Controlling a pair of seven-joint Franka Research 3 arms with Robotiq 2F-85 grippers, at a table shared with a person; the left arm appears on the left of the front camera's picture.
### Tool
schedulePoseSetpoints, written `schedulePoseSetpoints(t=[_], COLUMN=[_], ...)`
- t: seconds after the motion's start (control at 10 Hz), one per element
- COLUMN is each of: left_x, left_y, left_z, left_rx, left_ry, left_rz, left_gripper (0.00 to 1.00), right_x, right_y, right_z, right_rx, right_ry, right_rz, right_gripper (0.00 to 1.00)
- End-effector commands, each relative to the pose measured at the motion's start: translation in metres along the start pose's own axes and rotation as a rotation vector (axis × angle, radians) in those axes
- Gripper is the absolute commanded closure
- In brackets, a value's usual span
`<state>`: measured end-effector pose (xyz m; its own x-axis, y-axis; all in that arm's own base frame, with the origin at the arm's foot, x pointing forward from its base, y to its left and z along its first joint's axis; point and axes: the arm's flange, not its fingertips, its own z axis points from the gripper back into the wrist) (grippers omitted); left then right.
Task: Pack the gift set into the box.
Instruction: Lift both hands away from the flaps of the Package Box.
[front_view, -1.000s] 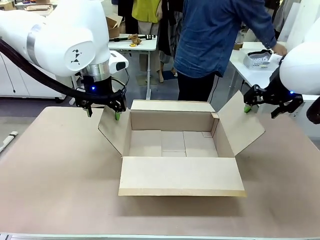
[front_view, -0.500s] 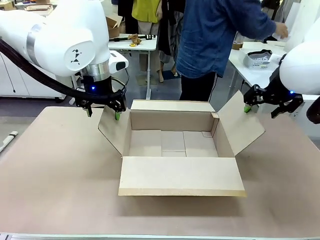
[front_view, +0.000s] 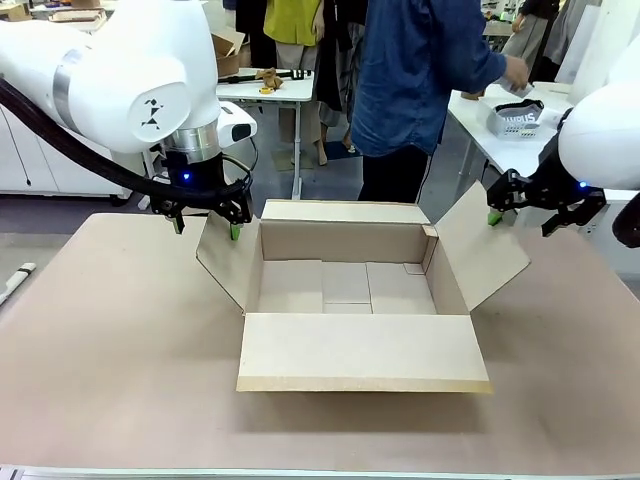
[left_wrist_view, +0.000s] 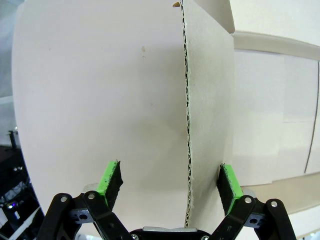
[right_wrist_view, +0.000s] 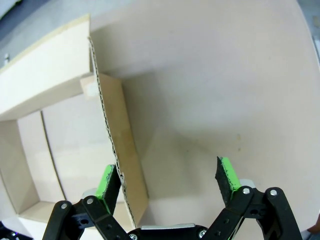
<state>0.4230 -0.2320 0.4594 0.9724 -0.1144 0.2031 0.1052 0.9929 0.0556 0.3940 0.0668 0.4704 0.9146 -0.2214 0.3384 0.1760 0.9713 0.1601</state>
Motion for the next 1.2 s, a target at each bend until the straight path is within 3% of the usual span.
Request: schedulePoseSetpoints(t=[0.0,1.1], left_x=[0.0009,0.0009], left_y=[0.0008,0.0008], left_z=[0.0008,0.0008], left_rx=[0.022,0.022], left_ry=[-0.005,-0.005], left_rz=[0.011,0.011], left_gripper=[0.00,0.00], right_x=[0.0010,0.0010], right_y=[0.0015,0.0015], right_z=[0.0013,0.0013], right_rx=[-0.004,-0.004], right_ry=[-0.003,-0.003], right_rz=[-0.022,-0.022], right_gripper=[0.00,0.00])
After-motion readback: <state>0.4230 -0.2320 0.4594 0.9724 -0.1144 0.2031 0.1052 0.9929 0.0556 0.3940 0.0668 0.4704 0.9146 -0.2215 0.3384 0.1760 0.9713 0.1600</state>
